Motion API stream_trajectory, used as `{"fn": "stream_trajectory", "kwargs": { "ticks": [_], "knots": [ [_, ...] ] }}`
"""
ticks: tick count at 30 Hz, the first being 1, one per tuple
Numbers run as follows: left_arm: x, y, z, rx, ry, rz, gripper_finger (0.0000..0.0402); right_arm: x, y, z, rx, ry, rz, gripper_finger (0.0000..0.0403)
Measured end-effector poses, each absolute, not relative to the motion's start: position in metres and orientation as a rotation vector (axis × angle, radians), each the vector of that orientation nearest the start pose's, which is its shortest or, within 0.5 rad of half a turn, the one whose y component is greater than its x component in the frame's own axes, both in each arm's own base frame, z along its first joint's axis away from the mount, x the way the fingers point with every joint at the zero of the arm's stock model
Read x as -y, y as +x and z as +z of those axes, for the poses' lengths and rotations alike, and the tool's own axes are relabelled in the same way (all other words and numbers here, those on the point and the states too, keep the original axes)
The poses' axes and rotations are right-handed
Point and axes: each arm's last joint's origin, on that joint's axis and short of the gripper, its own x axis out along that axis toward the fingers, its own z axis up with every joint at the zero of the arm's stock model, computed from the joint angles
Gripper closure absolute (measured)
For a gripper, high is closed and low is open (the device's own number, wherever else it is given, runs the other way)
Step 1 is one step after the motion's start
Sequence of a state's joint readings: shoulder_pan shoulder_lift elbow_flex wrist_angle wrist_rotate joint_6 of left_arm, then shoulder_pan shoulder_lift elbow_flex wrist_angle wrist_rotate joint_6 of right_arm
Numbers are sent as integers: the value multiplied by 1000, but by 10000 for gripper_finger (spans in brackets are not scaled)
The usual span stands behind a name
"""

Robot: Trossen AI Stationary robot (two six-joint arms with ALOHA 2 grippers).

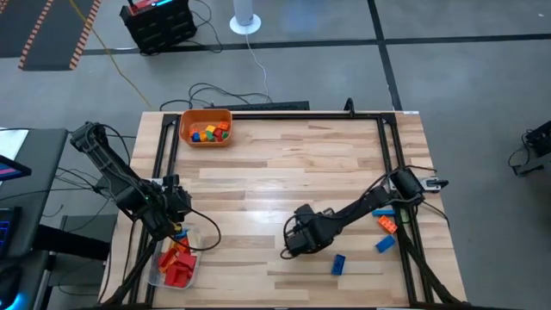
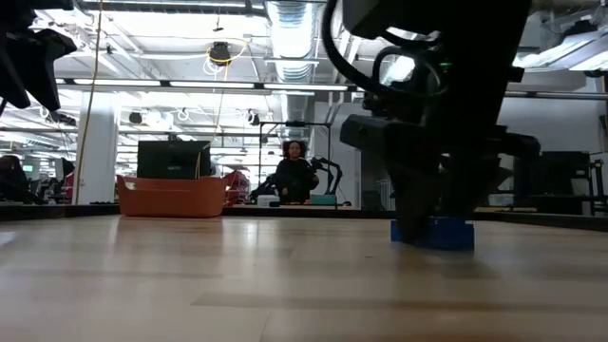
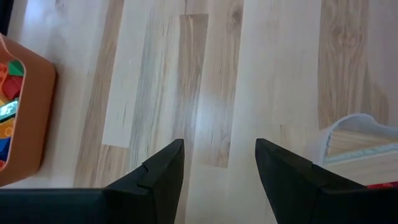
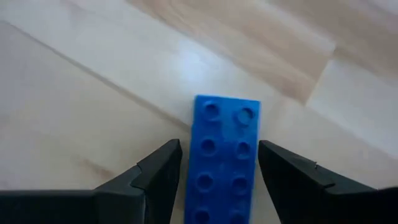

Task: Sort blocks by size
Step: Put the large blue game piece into the transparent bin

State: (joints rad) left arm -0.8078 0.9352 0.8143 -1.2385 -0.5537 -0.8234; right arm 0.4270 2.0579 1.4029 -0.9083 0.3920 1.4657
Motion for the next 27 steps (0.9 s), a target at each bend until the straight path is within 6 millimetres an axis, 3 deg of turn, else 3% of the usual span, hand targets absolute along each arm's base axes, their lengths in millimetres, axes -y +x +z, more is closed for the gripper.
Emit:
{"fn": "stream_trajectory", "kwargs": {
  "ticks": [5,11,16,21,27],
  "knots": [
    [86,103,256,-1021,112,220,210,-140,351,141,-1084,577,-899,168],
    [86,103,256,-1022,112,220,210,-138,356,138,-1132,545,-833,236],
    [87,104,256,-1009,117,199,210,-142,365,141,-1106,467,-675,239],
    [92,109,258,-970,152,125,210,-146,384,163,-930,412,-462,239],
    [111,122,269,-781,355,-129,210,-145,420,192,-585,362,-176,229]
  ]
}}
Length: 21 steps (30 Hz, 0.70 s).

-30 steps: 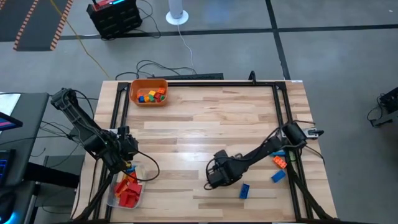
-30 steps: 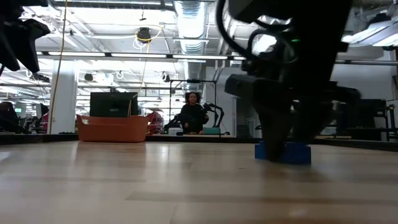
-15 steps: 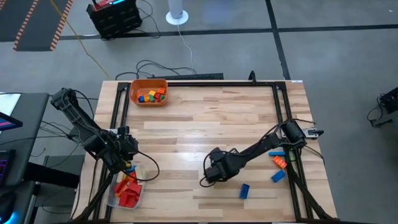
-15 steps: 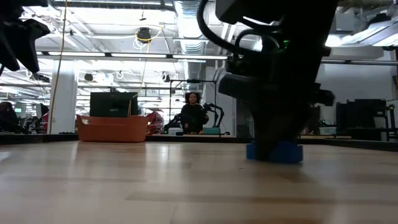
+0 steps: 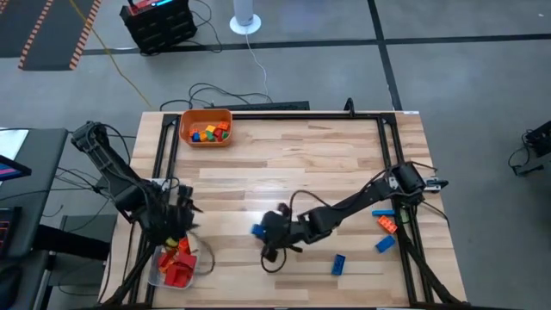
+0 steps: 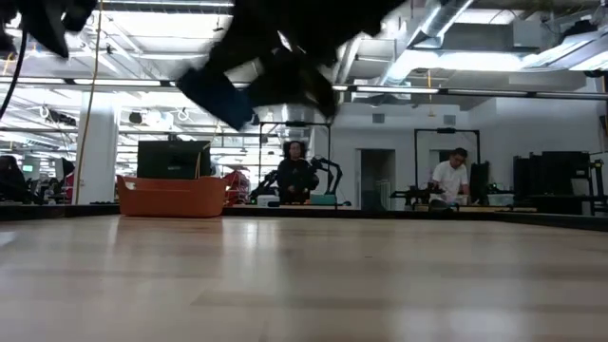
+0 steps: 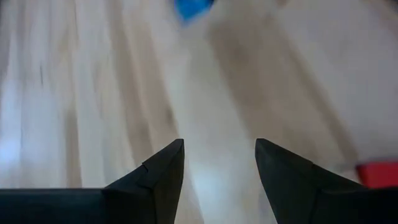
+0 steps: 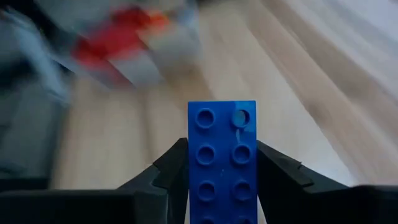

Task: Sort blocks by size
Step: Put the large blue game piece into the transparent bin

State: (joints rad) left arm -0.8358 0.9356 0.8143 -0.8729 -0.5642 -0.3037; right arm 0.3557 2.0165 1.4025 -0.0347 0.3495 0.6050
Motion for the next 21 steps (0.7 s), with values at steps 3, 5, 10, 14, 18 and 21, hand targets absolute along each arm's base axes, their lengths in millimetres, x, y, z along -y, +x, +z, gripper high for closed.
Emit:
{"fn": "stream_trajectory", "kwargs": {
  "ticks": [3,5,10,14,18,21],
  "knots": [
    [120,129,277,-655,455,-219,210,-136,431,204,-482,362,-79,229],
    [123,132,282,-588,509,-259,210,-130,436,208,-436,365,-36,231],
    [128,137,290,-474,625,-319,210,-112,445,217,-369,395,65,229],
    [126,144,295,-419,685,-310,210,-102,450,224,-309,424,135,228],
    [123,154,297,-385,725,-279,210,-95,453,229,-260,433,159,228],
    [124,165,293,-393,766,-293,210,-95,453,229,-254,414,162,228]
  ]
}}
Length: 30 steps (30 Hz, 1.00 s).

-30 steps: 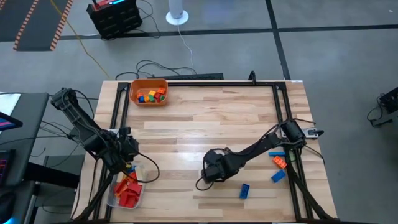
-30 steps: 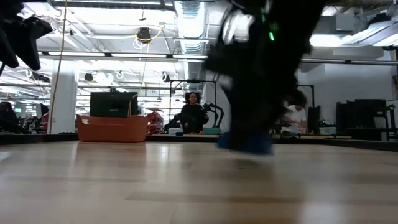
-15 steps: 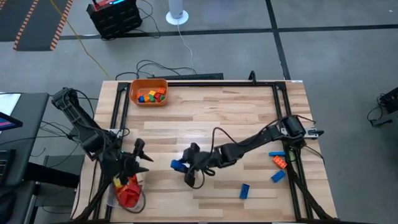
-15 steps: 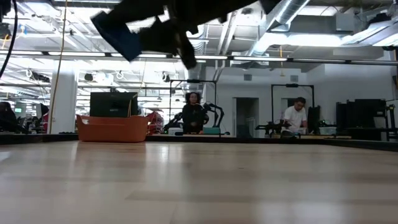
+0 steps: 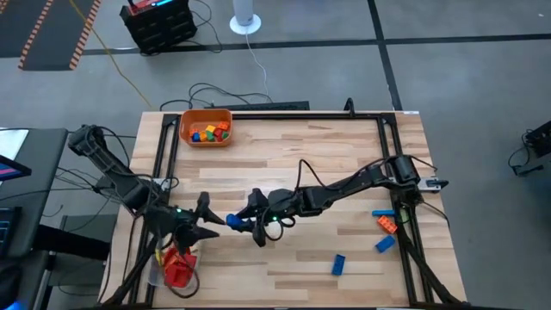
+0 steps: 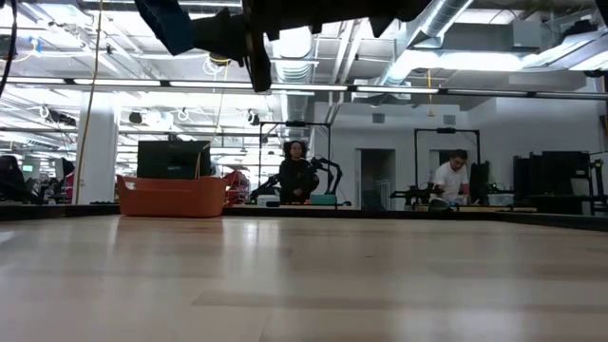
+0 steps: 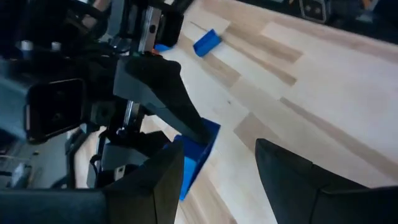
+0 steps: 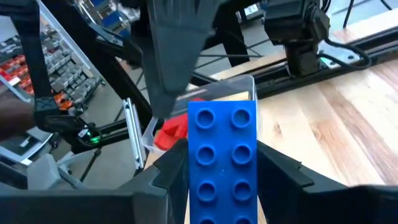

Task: Sort blocks by size
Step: Put the large blue game piece into the transparent bin

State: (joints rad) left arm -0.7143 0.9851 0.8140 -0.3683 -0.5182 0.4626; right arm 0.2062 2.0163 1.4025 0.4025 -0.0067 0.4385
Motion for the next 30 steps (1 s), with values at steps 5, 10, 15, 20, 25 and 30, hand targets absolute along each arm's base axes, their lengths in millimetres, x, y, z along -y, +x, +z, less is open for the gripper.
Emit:
{"fn": "stream_trajectory", "kwargs": {
  "ticks": [5,10,15,20,25,30],
  "knots": [
    [124,183,284,-422,825,-278,210,-97,453,228,-265,411,164,228],
    [125,195,279,-418,851,-249,210,-98,452,227,-271,410,167,228],
    [122,198,280,-416,868,-207,213,-100,452,229,-258,408,179,228],
    [117,201,279,-433,857,-199,216,-100,452,230,-257,393,191,228],
    [117,202,279,-422,836,-295,222,-100,452,230,-254,394,194,227],
    [116,202,279,-423,839,-296,272,-100,453,231,-240,369,201,216]
  ]
}}
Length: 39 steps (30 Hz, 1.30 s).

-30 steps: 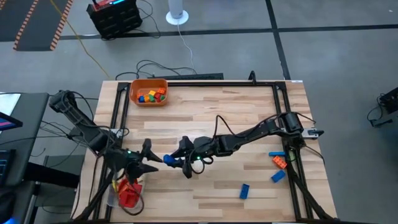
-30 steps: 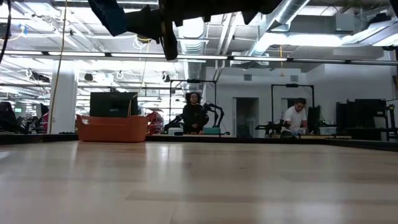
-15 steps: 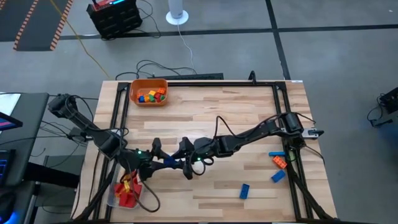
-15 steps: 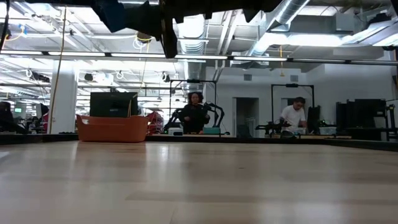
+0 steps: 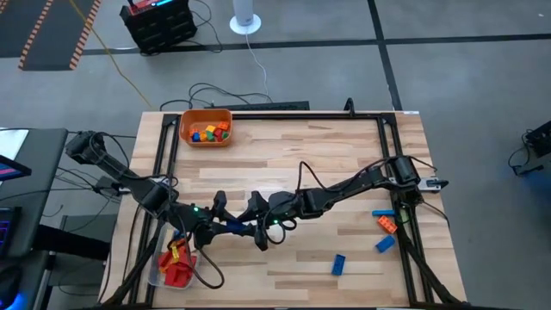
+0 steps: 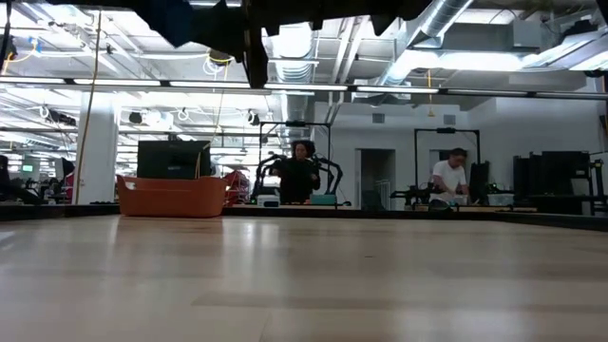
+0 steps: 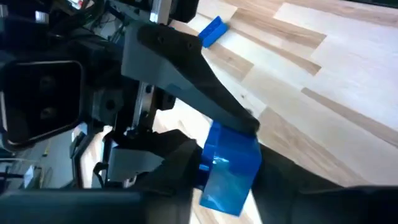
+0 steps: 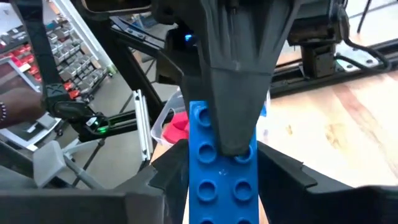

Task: Sort blocks by size
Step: Put the large blue game piece into the transparent bin

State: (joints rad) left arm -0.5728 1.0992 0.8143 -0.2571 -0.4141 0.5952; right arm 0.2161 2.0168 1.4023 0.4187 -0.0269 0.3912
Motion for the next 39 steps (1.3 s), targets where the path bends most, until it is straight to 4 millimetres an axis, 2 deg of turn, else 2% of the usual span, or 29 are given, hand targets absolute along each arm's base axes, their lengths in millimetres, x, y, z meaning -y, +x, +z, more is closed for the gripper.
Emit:
{"fn": "stream_trajectory", "kwargs": {
  "ticks": [3,7,11,14,17,20,25,30,34,39],
  "knots": [
    [117,202,279,-424,823,-299,318,-100,453,233,-216,354,208,200],
    [116,200,275,-464,790,-300,320,-100,453,234,-202,347,207,182],
    [114,187,273,-622,688,-322,320,-99,448,227,-330,352,180,176],
    [116,170,278,-770,492,-430,320,-98,441,229,-418,372,157,176],
    [121,152,278,-992,188,-564,320,-97,440,227,-449,369,140,179],
    [127,136,273,-1215,-31,-548,320,-97,440,226,-452,365,125,181],
    [127,109,252,-1451,-33,-332,309,-96,440,227,-444,367,125,182],
    [123,100,239,-1499,-64,-138,298,-96,441,227,-435,369,127,182],
    [125,101,241,-1477,-78,-139,268,-96,441,227,-436,369,126,182],
    [128,103,252,-1452,-91,-166,219,-98,440,226,-447,365,124,182]
  ]
}}
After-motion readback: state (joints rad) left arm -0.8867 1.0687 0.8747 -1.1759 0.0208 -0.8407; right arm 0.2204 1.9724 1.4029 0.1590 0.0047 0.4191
